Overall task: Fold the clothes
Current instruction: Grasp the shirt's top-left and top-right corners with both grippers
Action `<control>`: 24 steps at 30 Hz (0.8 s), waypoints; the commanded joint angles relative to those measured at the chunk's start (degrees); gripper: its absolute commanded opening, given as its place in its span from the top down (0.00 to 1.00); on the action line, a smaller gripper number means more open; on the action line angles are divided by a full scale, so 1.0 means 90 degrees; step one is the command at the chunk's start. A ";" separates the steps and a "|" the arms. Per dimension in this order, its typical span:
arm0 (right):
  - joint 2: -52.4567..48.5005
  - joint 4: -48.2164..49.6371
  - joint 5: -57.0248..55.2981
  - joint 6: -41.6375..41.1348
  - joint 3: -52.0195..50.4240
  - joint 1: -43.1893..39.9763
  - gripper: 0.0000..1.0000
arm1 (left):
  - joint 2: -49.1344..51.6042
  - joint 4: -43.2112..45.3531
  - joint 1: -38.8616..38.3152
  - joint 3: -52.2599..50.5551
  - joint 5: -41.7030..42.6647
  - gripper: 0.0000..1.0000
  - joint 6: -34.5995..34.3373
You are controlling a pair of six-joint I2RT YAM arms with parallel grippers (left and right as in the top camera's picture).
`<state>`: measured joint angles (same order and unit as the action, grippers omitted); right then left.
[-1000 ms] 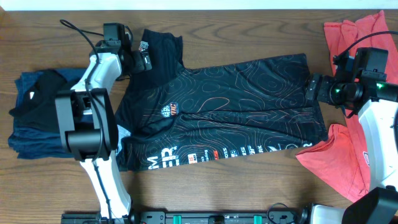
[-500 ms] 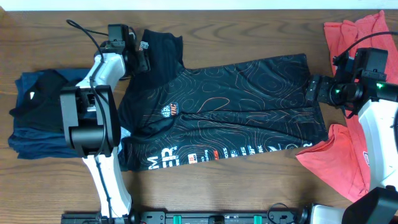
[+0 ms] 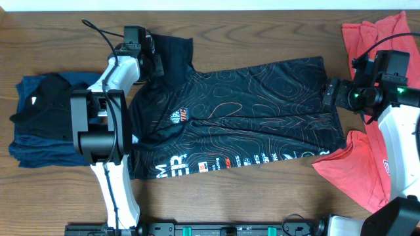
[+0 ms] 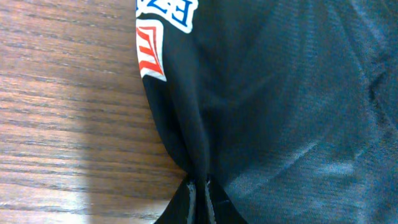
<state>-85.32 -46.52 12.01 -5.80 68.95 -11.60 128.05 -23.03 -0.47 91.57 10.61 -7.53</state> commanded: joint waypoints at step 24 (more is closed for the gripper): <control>-0.3966 0.6506 0.0027 0.0316 0.0080 0.0423 0.01 | -0.0053 -0.0889 0.0114 0.0017 -0.0248 0.94 -0.0486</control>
<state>-118.43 10.63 12.01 -3.49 69.30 -8.27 127.28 -29.80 0.23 92.07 9.89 -11.66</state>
